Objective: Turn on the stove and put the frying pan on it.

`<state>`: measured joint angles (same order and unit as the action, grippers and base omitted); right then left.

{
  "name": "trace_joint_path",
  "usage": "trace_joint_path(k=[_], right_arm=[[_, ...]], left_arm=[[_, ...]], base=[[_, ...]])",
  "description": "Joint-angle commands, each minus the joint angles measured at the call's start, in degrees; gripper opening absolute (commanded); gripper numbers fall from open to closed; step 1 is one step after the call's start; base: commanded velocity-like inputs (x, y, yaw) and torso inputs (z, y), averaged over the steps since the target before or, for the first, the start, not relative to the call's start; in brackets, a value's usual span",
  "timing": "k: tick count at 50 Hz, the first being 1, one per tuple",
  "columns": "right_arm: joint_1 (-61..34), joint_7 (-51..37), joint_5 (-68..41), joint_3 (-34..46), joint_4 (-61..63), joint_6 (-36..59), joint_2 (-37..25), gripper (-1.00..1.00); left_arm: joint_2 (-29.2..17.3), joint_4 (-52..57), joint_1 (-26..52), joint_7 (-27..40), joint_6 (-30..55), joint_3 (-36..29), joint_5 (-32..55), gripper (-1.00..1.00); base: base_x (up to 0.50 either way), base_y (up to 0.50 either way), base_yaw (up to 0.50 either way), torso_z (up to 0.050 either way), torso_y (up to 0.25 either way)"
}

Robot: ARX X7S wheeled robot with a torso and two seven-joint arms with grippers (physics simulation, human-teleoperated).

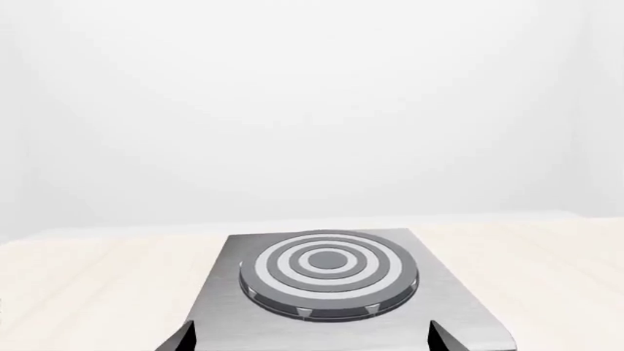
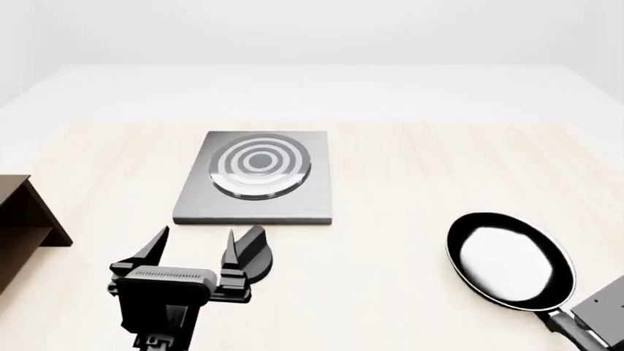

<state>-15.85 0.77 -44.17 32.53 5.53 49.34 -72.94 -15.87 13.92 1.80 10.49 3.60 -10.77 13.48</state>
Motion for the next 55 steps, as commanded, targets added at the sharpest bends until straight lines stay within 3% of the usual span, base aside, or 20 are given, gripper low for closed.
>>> trace_joint_path(k=[1, 13, 19, 26, 30, 33, 45, 55], right_arm=[[2.3, -10.6, 4.1, -2.1, 1.5, -3.7, 1.0, -1.00], [-1.5, -14.8, -4.2, -9.8, 14.5, 0.7, -9.1, -1.00], [-9.1, -12.3, -4.0, -12.0, 19.5, 8.5, -9.2, -1.00], [-21.9, -5.7, 1.7, -10.4, 23.9, 16.9, -5.1, -1.00], [-31.7, -0.1, 7.5, -5.7, 26.0, 21.3, -1.4, -1.00], [-38.0, 4.4, 14.4, 2.6, 23.7, 19.8, 5.7, -1.00], [-43.2, 6.6, 18.5, 5.9, 18.0, 14.1, 13.8, -1.00], [-44.6, 7.4, 19.7, 7.3, 15.7, 11.8, 17.0, -1.00]], left_arm=[[-0.2, -0.2, -0.1, 0.2, -0.3, -0.1, 0.2, 1.00], [-0.4, 0.0, -0.2, 0.6, -0.5, -0.3, 0.3, 1.00], [-0.7, 0.3, -0.3, 0.7, -0.3, -0.2, 0.6, 1.00], [-0.9, 0.7, -0.3, 0.9, -0.2, -0.2, 0.8, 1.00], [-1.0, 0.8, -0.2, 0.9, -0.1, -0.3, 0.9, 1.00], [-1.2, 1.2, -0.3, 1.0, 0.1, -0.4, 1.1, 1.00], [-1.3, 1.2, -0.7, 1.4, -0.2, -0.5, 1.0, 1.00], [-1.5, 1.2, -0.6, 1.7, -0.2, -0.5, 1.2, 1.00]], base=[[0.00, 0.00, 0.01, 0.000, 0.000], [0.00, 0.00, 0.00, 0.000, 0.000], [0.00, 0.00, 0.00, 0.000, 0.000], [0.00, 0.00, 0.00, 0.000, 0.000], [0.00, 0.00, 0.00, 0.000, 0.000], [0.00, 0.00, 0.00, 0.000, 0.000], [0.00, 0.00, 0.00, 0.000, 0.002], [0.00, 0.00, 0.00, 0.000, 0.001]])
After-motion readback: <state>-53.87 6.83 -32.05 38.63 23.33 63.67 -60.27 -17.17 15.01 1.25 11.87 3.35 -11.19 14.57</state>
